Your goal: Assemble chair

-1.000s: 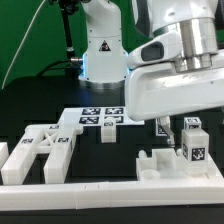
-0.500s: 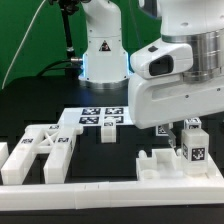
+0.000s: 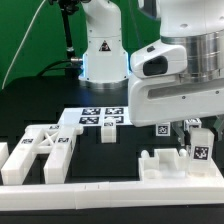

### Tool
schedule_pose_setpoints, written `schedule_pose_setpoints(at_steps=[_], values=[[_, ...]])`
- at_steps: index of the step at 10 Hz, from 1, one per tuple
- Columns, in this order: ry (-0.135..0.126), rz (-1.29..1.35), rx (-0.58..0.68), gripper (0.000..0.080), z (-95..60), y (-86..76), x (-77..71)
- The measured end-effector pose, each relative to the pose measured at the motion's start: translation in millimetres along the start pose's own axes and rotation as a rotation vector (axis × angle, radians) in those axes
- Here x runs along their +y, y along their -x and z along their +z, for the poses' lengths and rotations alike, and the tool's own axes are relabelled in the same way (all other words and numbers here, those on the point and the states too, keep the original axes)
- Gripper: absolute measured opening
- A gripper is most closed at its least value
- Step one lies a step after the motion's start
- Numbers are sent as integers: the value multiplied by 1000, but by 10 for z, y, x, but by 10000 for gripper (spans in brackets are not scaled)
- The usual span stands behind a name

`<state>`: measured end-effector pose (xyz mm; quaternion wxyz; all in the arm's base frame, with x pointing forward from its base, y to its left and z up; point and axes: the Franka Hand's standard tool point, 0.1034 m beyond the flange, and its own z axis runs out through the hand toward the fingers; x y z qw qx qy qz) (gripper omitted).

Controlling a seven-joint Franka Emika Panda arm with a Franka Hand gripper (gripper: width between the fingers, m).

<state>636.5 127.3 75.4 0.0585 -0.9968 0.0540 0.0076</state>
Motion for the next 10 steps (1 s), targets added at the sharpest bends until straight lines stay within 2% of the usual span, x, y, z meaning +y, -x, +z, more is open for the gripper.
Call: schedule_pose_setpoints(at_steps=[1,3,5,7,8,10], values=[[0,61,0,307,1,1,-2],[-18,255,31,301,23,-35,63],[-56,456,20,291,16,-52,84],[-105,802,-10,291,15,-61,79],[-106,908,-15,291,22,-56,52],[-105,918,-15,299,24,-55,51]])
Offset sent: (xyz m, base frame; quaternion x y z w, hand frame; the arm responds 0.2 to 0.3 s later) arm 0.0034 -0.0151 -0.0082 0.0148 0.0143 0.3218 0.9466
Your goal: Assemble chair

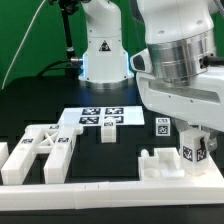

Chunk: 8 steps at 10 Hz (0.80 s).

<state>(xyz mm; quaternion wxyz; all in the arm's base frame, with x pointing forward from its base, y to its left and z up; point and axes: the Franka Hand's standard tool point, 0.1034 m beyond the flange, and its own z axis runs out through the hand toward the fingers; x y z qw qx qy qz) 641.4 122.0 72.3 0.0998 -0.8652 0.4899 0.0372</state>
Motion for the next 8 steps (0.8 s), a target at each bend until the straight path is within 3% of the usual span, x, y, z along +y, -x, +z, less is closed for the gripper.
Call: schedule_pose_setpoints(at_steps=[1,2,3,4,6,8], values=[[0,-23,0,299,2,2,1],[3,-65,3,480,6,-2,10],[9,-259,7,610,27,-10,40],[15,-506,9,638,10,-63,58],[56,-889,38,647,-22,-21,20],[60,-997,34,649,-10,-55,42]])
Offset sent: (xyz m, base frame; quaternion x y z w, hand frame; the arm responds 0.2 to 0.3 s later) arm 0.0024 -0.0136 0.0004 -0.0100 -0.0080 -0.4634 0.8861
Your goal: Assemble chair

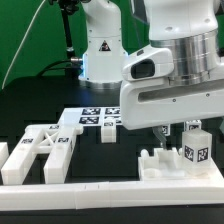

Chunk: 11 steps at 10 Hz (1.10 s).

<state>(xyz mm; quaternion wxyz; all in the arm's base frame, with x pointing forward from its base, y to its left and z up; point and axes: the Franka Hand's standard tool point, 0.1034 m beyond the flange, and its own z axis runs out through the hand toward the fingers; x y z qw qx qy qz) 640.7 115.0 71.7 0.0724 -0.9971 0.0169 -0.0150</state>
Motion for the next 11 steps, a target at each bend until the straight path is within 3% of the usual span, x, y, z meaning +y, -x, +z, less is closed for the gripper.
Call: schedule_pose_setpoints(at_steps=[1,2,3,5,6,7,11], values=[[3,-50,2,649,1,-2,-8],[46,-254,42,649,-11,-74,-36],[65,-329,66,649,-15,-102,-92],[57,-257,63,397,-12,-98,-58],[56,-228,64,397,-12,-98,-57],[52,-99,68,285,-13,-101,-44],[45,288,87,285,-7,-107,-11]])
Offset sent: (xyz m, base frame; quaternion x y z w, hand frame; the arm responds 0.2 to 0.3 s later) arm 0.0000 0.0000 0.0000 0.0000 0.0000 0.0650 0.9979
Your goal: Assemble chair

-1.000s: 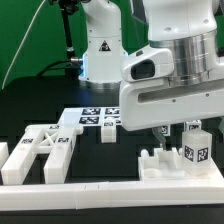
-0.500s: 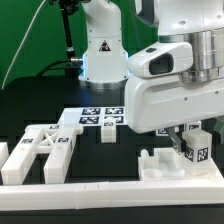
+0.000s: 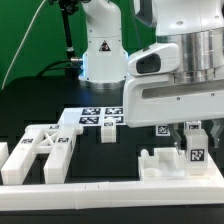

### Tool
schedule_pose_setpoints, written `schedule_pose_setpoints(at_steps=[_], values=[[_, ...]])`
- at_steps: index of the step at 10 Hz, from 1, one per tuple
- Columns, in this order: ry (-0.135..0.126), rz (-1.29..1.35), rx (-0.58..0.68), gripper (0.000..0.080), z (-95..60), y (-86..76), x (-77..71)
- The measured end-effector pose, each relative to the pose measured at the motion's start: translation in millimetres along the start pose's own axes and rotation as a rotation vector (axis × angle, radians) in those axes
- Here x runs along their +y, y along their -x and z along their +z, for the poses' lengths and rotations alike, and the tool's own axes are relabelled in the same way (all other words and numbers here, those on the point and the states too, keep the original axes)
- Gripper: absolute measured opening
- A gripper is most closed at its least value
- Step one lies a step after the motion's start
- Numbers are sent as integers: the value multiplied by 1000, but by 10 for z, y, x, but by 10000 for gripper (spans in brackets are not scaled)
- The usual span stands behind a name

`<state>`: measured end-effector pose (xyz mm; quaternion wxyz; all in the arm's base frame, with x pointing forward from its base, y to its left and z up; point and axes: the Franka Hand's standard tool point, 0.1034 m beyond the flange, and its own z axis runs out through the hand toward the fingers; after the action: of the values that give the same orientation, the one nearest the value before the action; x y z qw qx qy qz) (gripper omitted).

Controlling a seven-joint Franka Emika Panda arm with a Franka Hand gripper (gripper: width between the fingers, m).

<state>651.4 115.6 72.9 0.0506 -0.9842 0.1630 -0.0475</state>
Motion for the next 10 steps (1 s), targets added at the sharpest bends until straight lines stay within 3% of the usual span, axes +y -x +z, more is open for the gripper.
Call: schedule_pose_setpoints(at_steps=[2,5,8,9,10], values=[[9,374,4,285,4,-1,21],[-27,856,-40,286,1,-3,59],[-24,850,-40,287,5,12,41],[-23,828,-40,469,6,19,32],[-17,676,-46,586,8,54,-10]])
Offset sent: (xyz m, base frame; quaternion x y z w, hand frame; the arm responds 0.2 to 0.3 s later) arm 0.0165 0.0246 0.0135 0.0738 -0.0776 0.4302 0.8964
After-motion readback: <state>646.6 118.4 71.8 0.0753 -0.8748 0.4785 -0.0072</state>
